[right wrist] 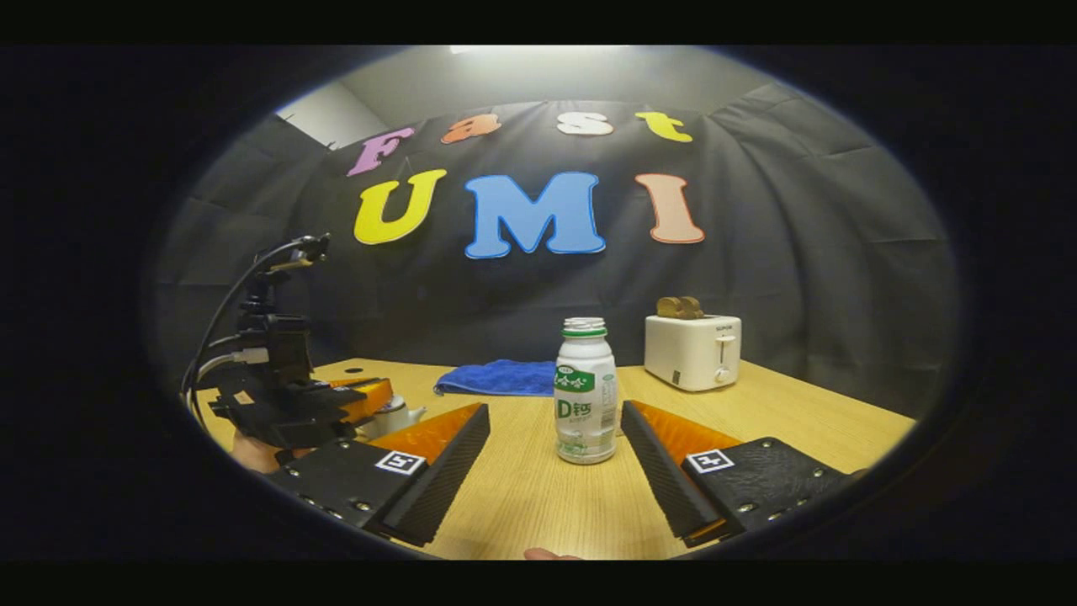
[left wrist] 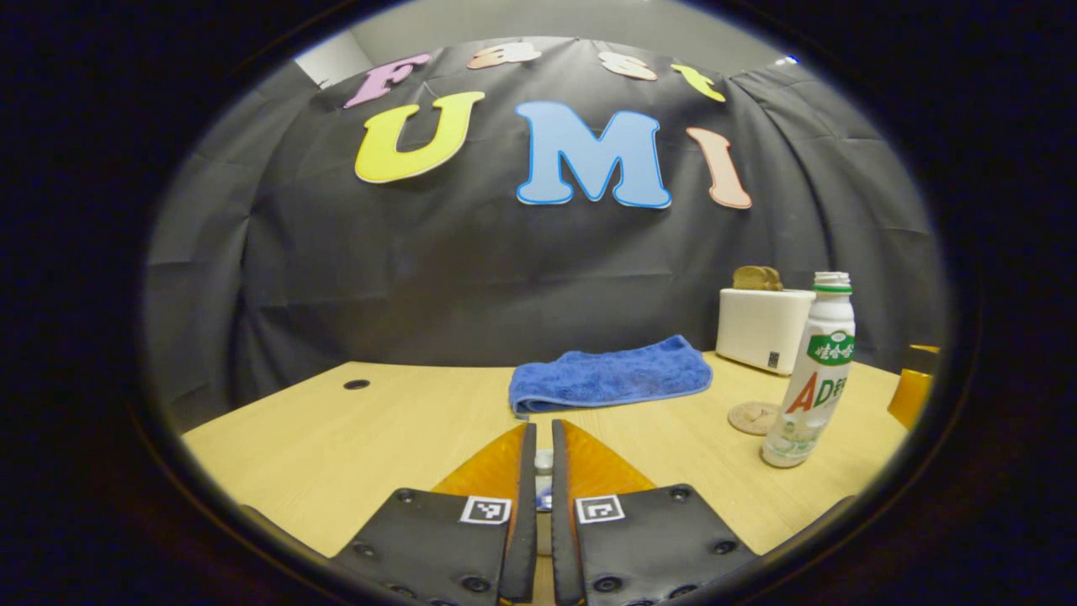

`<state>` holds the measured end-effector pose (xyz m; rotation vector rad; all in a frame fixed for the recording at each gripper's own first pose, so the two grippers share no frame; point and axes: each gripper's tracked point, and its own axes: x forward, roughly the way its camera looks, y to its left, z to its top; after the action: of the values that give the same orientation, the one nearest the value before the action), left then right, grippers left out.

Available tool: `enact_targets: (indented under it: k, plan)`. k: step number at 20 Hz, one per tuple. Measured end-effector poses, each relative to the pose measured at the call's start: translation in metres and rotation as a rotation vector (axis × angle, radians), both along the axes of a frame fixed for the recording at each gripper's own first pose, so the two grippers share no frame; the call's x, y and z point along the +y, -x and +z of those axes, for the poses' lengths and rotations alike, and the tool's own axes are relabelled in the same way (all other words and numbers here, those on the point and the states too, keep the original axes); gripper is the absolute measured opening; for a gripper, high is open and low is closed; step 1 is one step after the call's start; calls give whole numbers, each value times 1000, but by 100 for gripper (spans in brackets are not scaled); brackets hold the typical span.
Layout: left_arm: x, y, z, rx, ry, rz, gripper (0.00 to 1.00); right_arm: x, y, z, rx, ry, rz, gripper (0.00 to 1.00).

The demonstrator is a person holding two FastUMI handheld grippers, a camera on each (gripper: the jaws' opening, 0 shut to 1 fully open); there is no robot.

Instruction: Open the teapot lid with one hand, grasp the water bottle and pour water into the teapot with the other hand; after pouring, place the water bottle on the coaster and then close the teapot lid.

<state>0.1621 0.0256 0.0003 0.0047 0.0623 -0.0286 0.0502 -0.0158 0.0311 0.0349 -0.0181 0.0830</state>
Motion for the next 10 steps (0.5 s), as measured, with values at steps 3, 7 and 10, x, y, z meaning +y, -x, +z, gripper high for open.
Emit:
enact_targets:
  k: [3, 7, 10]
  plan:
    - [9, 20, 33, -74, 21, 13, 18, -2, -2, 1, -3, 4, -3, 97]
    - [18, 67, 53, -117, 75, -8, 10, -13, -14, 5, 2, 64, -23, 97]
    - [17, 104, 47, -112, 95, -40, 18, -17, -30, 7, 17, 61, -33, 97]
